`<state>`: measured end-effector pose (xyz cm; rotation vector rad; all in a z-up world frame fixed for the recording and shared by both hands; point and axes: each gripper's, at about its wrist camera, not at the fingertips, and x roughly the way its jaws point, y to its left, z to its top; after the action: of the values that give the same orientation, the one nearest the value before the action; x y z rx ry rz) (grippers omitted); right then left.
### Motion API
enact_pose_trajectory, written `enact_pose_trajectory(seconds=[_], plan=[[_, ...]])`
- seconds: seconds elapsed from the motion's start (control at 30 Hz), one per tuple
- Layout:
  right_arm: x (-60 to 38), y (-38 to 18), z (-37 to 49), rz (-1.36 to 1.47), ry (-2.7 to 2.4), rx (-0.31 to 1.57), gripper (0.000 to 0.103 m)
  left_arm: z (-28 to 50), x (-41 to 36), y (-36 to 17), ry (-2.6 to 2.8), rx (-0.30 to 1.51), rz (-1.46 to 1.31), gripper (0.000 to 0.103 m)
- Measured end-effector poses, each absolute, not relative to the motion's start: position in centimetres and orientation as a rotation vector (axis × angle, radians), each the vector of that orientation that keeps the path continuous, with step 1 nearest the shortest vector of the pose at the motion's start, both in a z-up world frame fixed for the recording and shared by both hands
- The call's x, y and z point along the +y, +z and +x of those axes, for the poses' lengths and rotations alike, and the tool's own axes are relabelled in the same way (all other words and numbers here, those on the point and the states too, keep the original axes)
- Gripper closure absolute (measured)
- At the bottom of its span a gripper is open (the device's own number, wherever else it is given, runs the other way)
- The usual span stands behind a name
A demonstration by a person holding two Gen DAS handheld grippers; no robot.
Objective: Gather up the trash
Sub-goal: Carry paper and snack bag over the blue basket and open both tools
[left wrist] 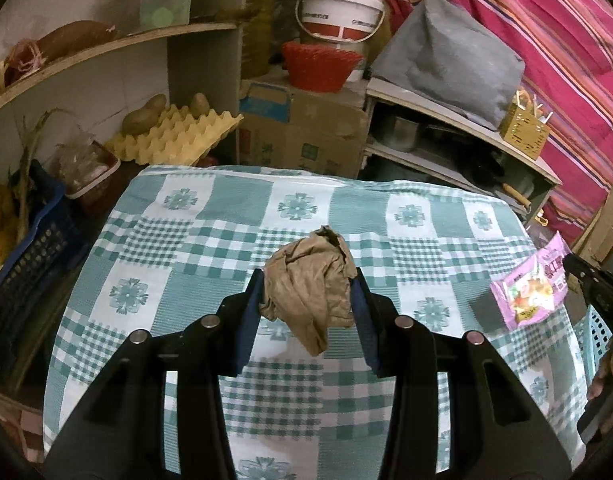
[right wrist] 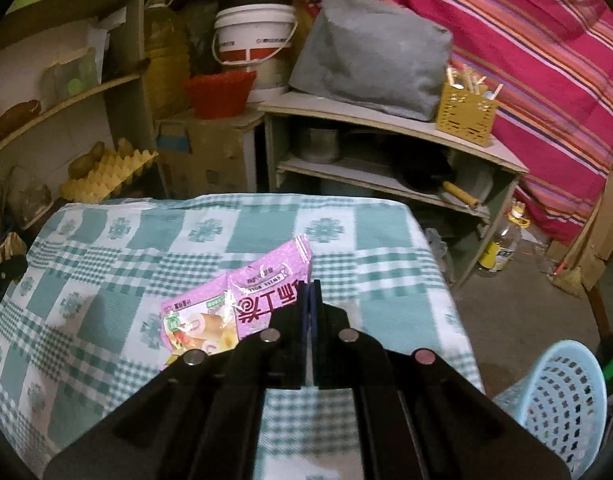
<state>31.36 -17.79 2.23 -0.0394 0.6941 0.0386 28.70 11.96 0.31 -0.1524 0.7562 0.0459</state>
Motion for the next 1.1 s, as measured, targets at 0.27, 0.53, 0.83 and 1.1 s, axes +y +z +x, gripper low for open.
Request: enact_pose_trajectory(seconds=[0.27, 0.53, 0.83, 1.1], plan=[[-22.7, 2.4, 28.2, -0.005, -0.019, 0.686, 0.102, 27.8, 9.4, 0.4, 0.017, 0.743, -0.109, 0.061], [-28.0, 2.4, 23.7, 0.059, -0.078, 0.658, 0.102, 26.7, 7.2, 0.6, -0.022, 0.723, -0.084, 0.061], [-34.1, 2.9, 18.6, 0.153, -0.125, 0.591, 0.102, 25.7, 2.7, 0.3, -0.086, 0.732, -0.087, 0.062], [-41.2, 3.0, 15.0, 0.220, -0.223, 0.549, 0.102, 25.1, -5.8, 0.8, -0.201, 0.710, -0.063, 0.061]])
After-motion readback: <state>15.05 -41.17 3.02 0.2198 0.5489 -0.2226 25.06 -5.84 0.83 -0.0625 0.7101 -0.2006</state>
